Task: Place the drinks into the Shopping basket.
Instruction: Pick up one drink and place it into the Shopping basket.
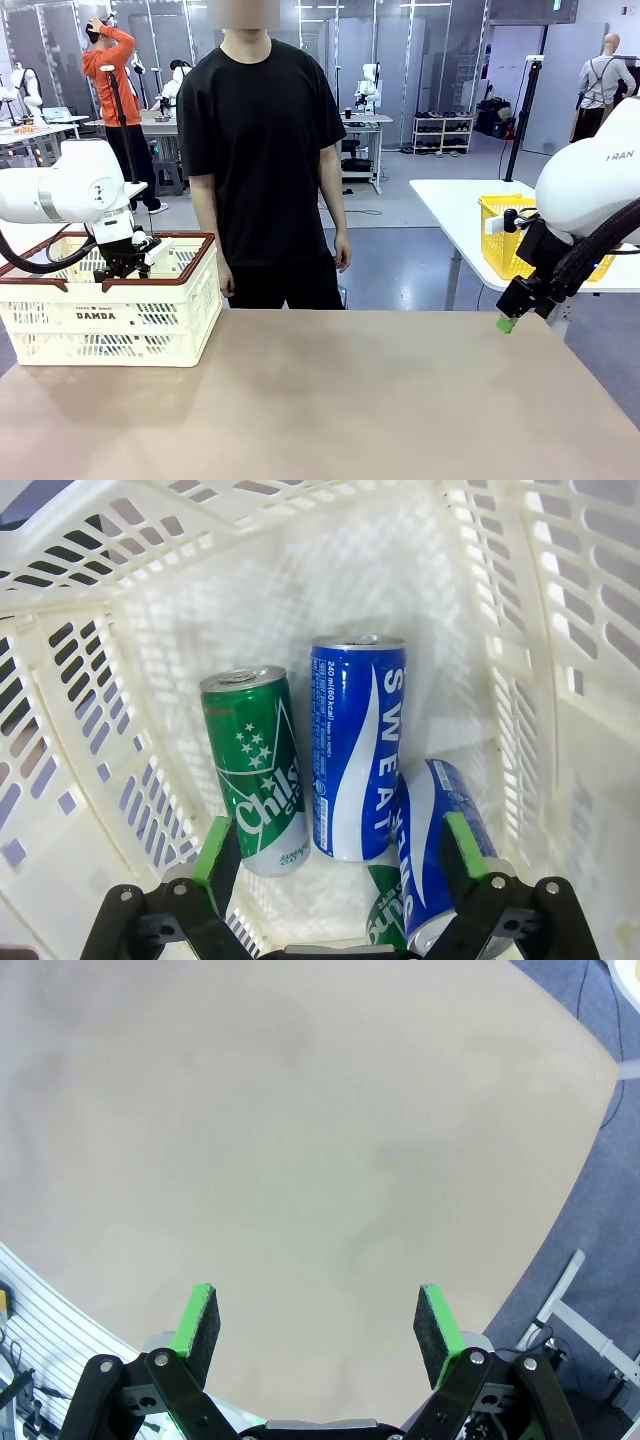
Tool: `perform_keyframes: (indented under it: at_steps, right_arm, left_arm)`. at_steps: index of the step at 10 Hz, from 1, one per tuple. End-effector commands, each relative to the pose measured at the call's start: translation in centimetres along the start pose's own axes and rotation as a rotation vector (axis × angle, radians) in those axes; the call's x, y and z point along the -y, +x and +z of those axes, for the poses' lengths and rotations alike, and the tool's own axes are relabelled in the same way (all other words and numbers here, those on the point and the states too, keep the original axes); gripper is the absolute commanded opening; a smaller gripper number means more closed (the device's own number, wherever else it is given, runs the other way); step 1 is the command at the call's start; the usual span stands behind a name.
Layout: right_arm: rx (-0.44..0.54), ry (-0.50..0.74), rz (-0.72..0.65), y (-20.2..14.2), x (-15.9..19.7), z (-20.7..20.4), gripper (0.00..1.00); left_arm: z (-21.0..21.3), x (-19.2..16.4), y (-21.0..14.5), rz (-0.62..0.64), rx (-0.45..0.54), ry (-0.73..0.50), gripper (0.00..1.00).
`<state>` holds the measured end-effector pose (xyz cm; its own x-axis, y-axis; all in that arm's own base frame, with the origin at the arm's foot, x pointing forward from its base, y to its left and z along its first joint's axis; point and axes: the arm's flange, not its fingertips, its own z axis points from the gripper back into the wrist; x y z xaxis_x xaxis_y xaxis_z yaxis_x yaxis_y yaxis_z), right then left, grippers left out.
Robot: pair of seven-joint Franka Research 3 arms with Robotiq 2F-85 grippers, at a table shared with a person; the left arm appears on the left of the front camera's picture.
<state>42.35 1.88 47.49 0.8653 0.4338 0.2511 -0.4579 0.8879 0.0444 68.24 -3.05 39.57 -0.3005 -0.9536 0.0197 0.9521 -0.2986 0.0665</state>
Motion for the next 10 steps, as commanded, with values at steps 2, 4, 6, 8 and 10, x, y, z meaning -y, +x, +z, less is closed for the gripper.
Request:
perform_keyframes:
  at_steps: [2,4,6,8,10]
  right_arm:
    - [-0.004,0.002,0.011,0.0,0.1,0.2,0.97]
    - [-0.004,0.002,0.011,0.0,0.1,0.2,0.97]
    - [-0.004,0.002,0.011,0.0,0.1,0.2,0.97]
    - [-0.004,0.002,0.011,0.0,0.1,0.2,0.97]
    - [-0.004,0.002,0.011,0.0,0.1,0.2,0.97]
  left_arm:
    - [0.0,0.0,0.0,0.0,0.0,0.0,1.0]
    - [2.3,0.3,0.3,-0.019,-0.046,0.026,1.0]
    - [4.4,1.8,0.4,-0.006,-0.055,0.062,1.0]
    - [7.1,2.8,0.2,0.021,-0.082,0.122,1.0]
    - [9.2,5.7,1.7,0.055,-0.071,0.142,1.0]
